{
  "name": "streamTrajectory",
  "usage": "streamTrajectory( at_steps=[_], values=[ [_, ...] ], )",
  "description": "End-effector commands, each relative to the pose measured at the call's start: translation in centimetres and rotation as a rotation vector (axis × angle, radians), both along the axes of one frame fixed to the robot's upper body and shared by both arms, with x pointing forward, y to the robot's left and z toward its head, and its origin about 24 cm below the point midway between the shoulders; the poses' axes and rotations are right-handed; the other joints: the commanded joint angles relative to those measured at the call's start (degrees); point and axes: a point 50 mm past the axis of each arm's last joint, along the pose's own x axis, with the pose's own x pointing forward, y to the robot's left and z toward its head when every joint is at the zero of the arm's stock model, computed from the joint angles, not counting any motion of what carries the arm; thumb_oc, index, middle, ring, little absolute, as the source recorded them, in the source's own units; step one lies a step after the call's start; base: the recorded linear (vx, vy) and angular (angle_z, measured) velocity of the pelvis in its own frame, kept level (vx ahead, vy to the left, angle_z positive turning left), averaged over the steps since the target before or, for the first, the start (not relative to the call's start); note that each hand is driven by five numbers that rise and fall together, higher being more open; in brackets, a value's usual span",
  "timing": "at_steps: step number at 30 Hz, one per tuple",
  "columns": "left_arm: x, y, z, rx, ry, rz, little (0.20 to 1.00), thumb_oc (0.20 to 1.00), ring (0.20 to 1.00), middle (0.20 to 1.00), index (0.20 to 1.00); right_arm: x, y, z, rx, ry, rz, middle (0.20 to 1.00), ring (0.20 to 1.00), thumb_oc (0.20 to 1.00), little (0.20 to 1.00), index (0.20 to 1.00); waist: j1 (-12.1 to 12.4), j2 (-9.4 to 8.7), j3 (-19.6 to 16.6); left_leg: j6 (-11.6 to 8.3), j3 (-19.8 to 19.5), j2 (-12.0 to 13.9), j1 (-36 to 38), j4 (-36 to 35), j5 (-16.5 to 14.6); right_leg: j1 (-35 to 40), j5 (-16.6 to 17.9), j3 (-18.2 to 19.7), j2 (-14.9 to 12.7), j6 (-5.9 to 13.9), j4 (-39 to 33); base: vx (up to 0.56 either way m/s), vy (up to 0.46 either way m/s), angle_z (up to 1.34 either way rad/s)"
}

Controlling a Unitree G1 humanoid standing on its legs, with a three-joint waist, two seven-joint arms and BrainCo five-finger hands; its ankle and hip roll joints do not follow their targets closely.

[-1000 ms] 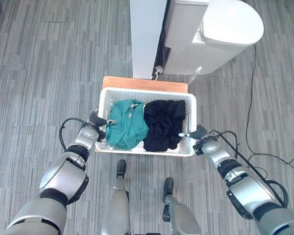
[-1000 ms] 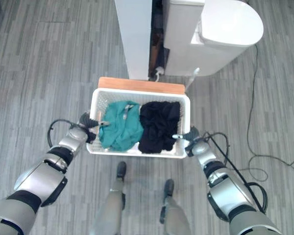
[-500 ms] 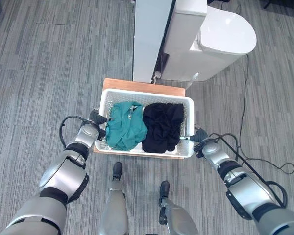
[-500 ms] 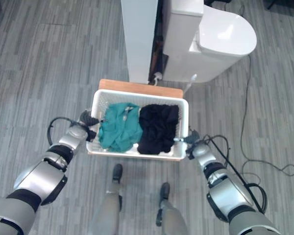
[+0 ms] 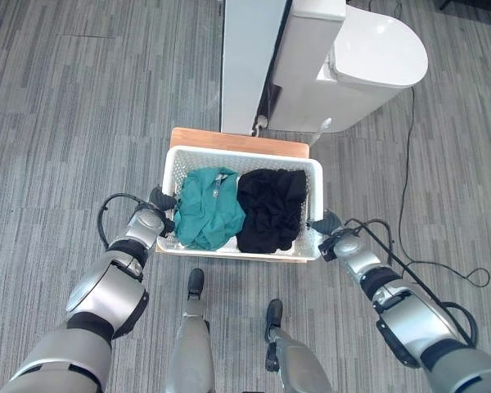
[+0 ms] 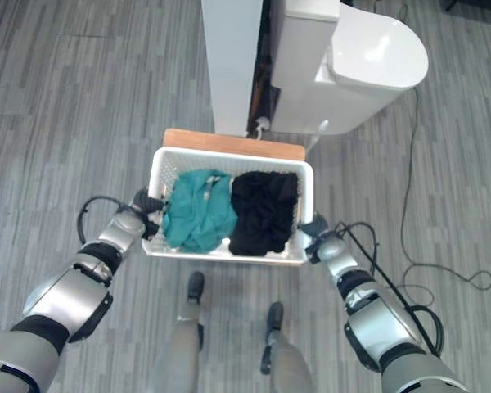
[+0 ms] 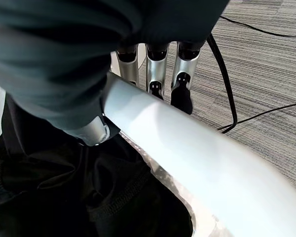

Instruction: Grab the laundry basket,head to the washer,open it,put in the laundry and shut it.

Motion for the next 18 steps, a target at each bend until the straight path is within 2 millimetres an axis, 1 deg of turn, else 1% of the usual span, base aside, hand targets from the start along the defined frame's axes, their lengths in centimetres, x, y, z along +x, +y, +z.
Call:
streamTrajectory(
  at_steps=[1, 6, 10, 15, 18],
  values=[
    [0.6, 0.9, 1.7, 0.069, -0.033, 0.025, 0.2, 0.2, 0.2, 0.2, 0.2, 0.1, -1.2, 0.7, -0.063, -0.024, 0.016, 0.2, 0.2, 0.2, 0.2, 0.2, 0.4, -1.08, 1.4, 2.59, -2.0, 0.1, -0.9, 4.4, -5.9, -6.6, 3.8, -0.1, -2.7, -0.62, 2.0, 0.0, 0.0, 0.0],
    [0.3, 0.5, 1.0, 0.074, -0.03, 0.003, 0.2, 0.2, 0.2, 0.2, 0.2, -0.5, -1.2, 0.0, -0.067, -0.015, 0.033, 0.2, 0.2, 0.2, 0.2, 0.2, 0.6, -1.03, 1.1, 2.61, -2.1, -0.1, -0.4, 4.6, -6.3, -6.0, 3.0, -0.5, -3.0, -0.73, 2.9, 0.0, 0.0, 0.0],
    [0.1, 0.3, 0.5, 0.049, -0.036, -0.004, 0.2, 0.2, 0.2, 0.2, 0.2, -0.8, -1.6, -0.2, -0.058, -0.018, 0.021, 0.2, 0.2, 0.2, 0.2, 0.2, 0.7, -0.88, 0.4, 2.66, -2.2, -0.2, 0.1, 4.4, -6.6, -5.7, 2.7, -0.7, -3.2, -0.7, 3.4, 0.01, 0.001, 0.02],
    [-0.7, -0.2, -1.0, -0.01, -0.035, -0.038, 0.2, 0.2, 0.2, 0.2, 0.2, -2.0, -2.6, -0.9, -0.025, -0.016, 0.007, 0.2, 0.2, 0.2, 0.2, 0.2, 0.5, -0.8, -1.5, 2.87, -1.9, -0.4, 1.8, 4.8, -7.7, -4.3, 2.0, -0.6, -3.5, -0.57, 4.1, 0.05, 0.01, 0.07],
    [-1.5, 0.0, -2.0, -0.018, -0.017, -0.057, 0.2, 0.2, 0.2, 0.2, 0.2, -2.8, -3.5, -1.2, -0.019, -0.016, -0.002, 0.2, 0.2, 0.2, 0.2, 0.2, 0.3, -0.73, -2.9, 3.0, -1.6, -0.3, 3.5, 4.5, -8.2, -3.2, 1.4, -0.6, -3.7, -0.48, 4.6, 0.07, 0.019, 0.03]
  ],
)
